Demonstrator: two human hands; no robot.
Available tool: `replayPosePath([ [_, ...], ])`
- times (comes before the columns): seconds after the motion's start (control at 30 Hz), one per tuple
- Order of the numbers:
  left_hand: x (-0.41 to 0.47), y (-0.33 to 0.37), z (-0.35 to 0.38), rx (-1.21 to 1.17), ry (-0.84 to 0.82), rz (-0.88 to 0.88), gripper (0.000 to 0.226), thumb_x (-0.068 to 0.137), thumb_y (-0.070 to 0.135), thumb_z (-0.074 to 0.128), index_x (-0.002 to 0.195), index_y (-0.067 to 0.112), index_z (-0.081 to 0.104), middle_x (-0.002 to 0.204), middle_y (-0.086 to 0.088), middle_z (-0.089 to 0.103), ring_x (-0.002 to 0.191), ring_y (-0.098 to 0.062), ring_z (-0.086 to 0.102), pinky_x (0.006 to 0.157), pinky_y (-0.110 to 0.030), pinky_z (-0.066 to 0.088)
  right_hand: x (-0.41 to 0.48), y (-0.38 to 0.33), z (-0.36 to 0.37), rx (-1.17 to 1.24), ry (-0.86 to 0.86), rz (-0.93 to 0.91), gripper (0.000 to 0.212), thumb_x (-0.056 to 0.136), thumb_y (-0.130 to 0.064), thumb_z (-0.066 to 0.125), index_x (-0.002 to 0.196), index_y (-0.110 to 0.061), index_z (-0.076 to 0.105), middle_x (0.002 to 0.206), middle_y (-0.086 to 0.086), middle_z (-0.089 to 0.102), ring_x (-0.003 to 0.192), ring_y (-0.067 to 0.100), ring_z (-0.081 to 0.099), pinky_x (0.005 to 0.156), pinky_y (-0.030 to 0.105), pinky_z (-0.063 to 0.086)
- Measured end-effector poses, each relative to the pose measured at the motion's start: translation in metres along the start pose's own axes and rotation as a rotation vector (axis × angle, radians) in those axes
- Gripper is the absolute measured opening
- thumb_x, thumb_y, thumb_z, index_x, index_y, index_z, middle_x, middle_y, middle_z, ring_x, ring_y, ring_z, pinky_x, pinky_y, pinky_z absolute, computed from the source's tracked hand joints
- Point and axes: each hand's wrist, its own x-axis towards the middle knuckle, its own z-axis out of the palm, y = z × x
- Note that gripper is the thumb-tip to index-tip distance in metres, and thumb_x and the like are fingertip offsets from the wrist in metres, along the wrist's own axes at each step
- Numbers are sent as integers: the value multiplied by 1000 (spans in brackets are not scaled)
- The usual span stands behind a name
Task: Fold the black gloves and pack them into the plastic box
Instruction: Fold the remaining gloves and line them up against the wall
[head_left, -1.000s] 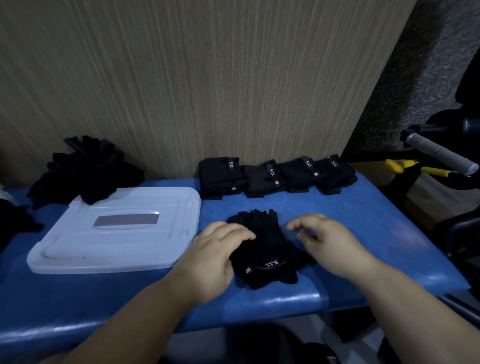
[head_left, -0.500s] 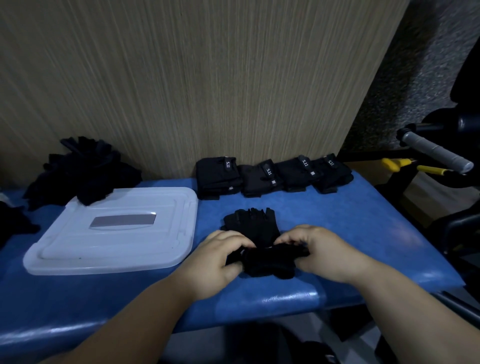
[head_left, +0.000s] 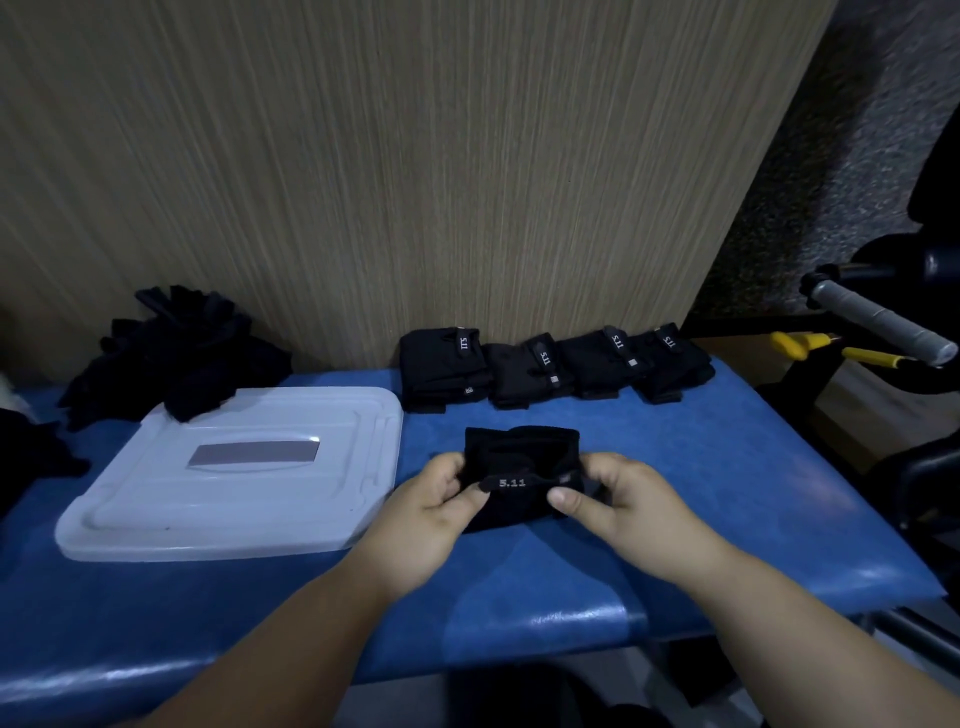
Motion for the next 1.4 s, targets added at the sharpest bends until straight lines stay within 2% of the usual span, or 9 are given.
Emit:
replayPosePath([
  [0.17, 3, -3, 0, 105, 94, -50, 40, 95, 43, 51, 133, 32, 45, 99, 8, 69, 99, -6, 64, 94, -32, 49, -1, -1, 9, 155, -27, 151, 12, 91, -27, 63, 102, -23, 67, 88, -10, 73, 83, -3, 66, 84, 25, 54],
  [0.3, 6, -5, 6, 202, 163, -19, 48, 97, 38, 50, 142, 31, 34, 60, 8, 59, 63, 2, 59, 60, -12, 42, 3, 1, 15, 75, 32, 216, 35, 93, -27, 61, 125, -26, 48, 43, -17, 50, 46, -4, 50, 50, 12, 38],
  [0.47, 5, -4, 12, 384, 224, 30, 56, 98, 35, 46, 148, 28, 22, 47, 9, 44, 46, -2, 47, 48, -15, 36, 2, -2, 22, -52, 61, 232, 54, 95, -31, 56, 143, -32, 31, 42, -8, 44, 46, 5, 45, 54, 28, 38],
  [0.53, 4, -3, 15, 468, 263, 58, 56, 98, 35, 46, 148, 26, 22, 58, 10, 48, 55, 0, 51, 52, -15, 37, 1, -5, 23, -101, 71, 220, 53, 95, -33, 54, 143, -34, 31, 43, -8, 46, 48, 6, 46, 54, 29, 40],
  [0.63, 1, -9, 17, 625, 396, 226, 49, 97, 29, 48, 144, 28, 32, 111, 8, 53, 107, -9, 50, 91, -22, 41, -2, -8, 24, -215, 125, 172, 49, 94, -34, 54, 140, -33, 35, 57, -8, 51, 60, 7, 52, 59, 29, 44],
  [0.77, -2, -10, 20, 778, 190, 481, 48, 95, 41, 25, 141, 38, 39, 151, 21, 27, 142, -1, 16, 114, -26, 14, -7, -11, 28, -313, 210, 43, 52, 93, -28, 56, 141, -29, 37, 113, -13, 47, 105, 8, 51, 80, 20, 39],
  [0.87, -4, -12, 24, 913, 45, 371, 59, 95, 55, 7, 151, 39, 14, 157, 24, 0, 138, 9, -21, 112, -20, -17, -5, -5, 29, -382, 151, -82, 52, 94, -17, 52, 144, -23, 38, 145, -8, 40, 134, 9, 35, 106, 22, 31],
  [1.1, -5, -12, 18, 1022, -107, 245, 67, 99, 55, 23, 150, 31, -14, 156, 18, -18, 138, 4, -22, 117, -28, -15, -6, -5, 31, -485, -207, -66, 56, 101, -44, 23, 153, -31, 5, 158, -20, 3, 142, -3, -13, 120, 27, 1],
  [1.4, -7, -14, 10, 1035, -121, 121, 80, 96, 60, 30, 150, 26, -17, 159, 9, -20, 145, -6, -18, 119, -32, -12, -4, -12, 32, -530, -194, 54, 59, 100, -51, 19, 154, -27, 12, 159, -12, 14, 147, 9, 5, 118, 25, 1],
])
